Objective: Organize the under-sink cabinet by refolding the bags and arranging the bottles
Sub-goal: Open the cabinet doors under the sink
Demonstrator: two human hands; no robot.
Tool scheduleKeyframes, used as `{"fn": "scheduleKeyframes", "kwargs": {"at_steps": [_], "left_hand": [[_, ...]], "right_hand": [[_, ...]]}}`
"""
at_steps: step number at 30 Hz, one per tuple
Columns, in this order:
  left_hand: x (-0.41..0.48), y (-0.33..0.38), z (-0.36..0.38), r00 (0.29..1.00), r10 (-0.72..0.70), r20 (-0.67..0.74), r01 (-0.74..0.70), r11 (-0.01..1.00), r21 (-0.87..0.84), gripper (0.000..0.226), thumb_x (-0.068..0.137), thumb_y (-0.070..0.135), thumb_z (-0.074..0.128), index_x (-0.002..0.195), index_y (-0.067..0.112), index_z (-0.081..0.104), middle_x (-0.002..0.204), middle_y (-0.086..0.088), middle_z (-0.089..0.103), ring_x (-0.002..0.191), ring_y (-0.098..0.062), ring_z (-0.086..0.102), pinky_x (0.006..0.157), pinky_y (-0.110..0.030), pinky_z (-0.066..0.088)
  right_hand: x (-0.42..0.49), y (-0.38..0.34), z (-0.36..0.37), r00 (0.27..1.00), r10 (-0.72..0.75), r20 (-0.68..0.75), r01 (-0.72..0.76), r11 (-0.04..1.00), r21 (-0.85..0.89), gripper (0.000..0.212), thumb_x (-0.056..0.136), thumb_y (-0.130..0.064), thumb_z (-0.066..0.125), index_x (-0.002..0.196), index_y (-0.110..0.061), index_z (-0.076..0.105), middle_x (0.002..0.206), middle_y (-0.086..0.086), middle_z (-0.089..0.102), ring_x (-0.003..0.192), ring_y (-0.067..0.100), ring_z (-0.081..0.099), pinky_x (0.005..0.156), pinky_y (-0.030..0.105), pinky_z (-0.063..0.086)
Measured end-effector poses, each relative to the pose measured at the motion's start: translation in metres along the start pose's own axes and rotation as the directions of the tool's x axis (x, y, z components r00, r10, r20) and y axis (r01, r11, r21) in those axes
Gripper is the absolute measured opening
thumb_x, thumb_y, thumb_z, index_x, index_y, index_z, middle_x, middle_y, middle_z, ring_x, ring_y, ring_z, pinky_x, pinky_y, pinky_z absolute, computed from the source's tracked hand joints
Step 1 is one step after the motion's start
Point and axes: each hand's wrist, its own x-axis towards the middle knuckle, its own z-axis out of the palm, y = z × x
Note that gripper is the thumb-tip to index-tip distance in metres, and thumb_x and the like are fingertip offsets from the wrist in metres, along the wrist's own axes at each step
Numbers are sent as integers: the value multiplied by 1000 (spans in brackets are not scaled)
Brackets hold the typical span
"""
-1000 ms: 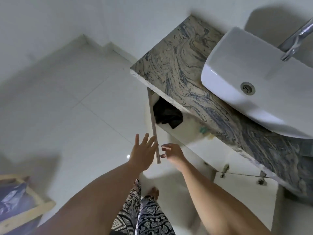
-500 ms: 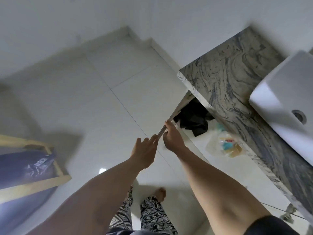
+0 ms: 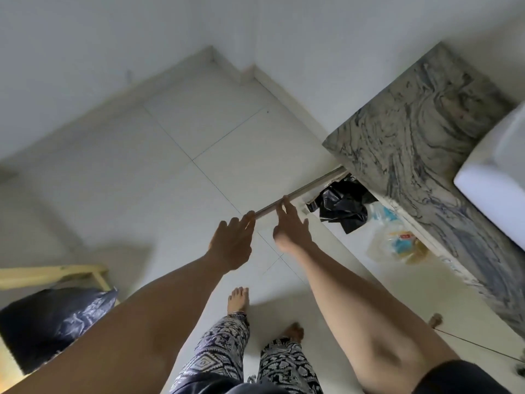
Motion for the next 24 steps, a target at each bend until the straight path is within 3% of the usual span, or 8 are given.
{"fn": "scheduleKeyframes", "kwargs": {"at_steps": [6, 10, 17, 24], "left_hand": [[13, 13, -15, 1000, 15, -23, -17, 997, -70, 67, 97, 38, 45, 152, 4, 28, 161, -4, 24, 127, -26, 46, 100, -41, 37], [32, 33, -32, 997, 70, -44, -73, 994, -75, 68, 97, 42, 45, 152, 5, 27, 161, -4, 21, 138, -25, 35, 109, -42, 32], [47, 109, -38, 971, 237, -23, -238, 970, -51, 66, 97, 40, 48, 153, 12, 26, 166, -5, 16, 151, -27, 18, 119, -48, 22], [39, 214, -39, 933, 357, 47, -358, 933, 33, 69, 97, 41, 49, 155, 14, 22, 165, -5, 15, 148, -26, 23, 117, -47, 25]], "right_hand": [[-6, 17, -3, 1000, 7, -26, -4, 993, 121, 73, 95, 0, 36, 159, -26, 12, 166, -17, -2, 151, 10, 11, 121, 58, 11], [-24, 40, 1, 988, 139, -64, -127, 978, 164, 63, 103, -12, 34, 159, -27, 10, 167, -11, -2, 153, 11, 7, 122, 57, 10], [-86, 126, 12, 924, 373, -90, -333, 895, 296, 61, 104, -18, 34, 160, -24, 8, 167, -8, -2, 153, 13, 10, 121, 59, 10], [-164, 232, 35, 817, 568, -94, -491, 773, 402, 59, 104, -20, 39, 158, -23, 16, 167, -5, 5, 151, 15, 20, 118, 60, 17]]}}
